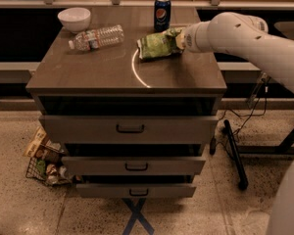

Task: Move green jalapeno chip bag near pepsi can

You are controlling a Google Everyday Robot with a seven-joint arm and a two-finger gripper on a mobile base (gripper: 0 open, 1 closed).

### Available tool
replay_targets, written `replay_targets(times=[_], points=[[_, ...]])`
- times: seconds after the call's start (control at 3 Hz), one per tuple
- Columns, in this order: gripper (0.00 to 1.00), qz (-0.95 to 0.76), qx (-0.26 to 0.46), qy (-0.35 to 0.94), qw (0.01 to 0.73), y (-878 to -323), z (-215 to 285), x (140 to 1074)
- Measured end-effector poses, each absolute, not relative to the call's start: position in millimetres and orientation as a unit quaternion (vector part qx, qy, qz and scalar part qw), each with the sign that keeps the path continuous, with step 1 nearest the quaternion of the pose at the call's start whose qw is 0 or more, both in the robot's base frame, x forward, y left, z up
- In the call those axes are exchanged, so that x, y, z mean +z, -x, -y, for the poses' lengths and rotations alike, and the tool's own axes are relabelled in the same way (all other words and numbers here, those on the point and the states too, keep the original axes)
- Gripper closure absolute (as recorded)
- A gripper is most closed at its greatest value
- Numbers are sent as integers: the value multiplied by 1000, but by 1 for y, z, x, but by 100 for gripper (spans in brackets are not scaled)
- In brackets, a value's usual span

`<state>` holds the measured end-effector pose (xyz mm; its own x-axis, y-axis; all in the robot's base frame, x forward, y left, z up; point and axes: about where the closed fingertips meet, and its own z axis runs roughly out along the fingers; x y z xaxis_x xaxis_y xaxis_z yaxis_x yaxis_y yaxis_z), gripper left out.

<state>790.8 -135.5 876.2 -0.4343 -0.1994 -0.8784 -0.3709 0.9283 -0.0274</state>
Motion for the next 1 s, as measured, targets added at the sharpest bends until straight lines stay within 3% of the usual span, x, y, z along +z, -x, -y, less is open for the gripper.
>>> replay_targets(times=[0.33, 0.67, 1.0], points=[[100, -835, 64, 170, 519, -815, 149, 883], [85, -825, 50, 187, 531, -832, 148, 890], [62, -810, 47, 210, 545, -846, 136, 899]])
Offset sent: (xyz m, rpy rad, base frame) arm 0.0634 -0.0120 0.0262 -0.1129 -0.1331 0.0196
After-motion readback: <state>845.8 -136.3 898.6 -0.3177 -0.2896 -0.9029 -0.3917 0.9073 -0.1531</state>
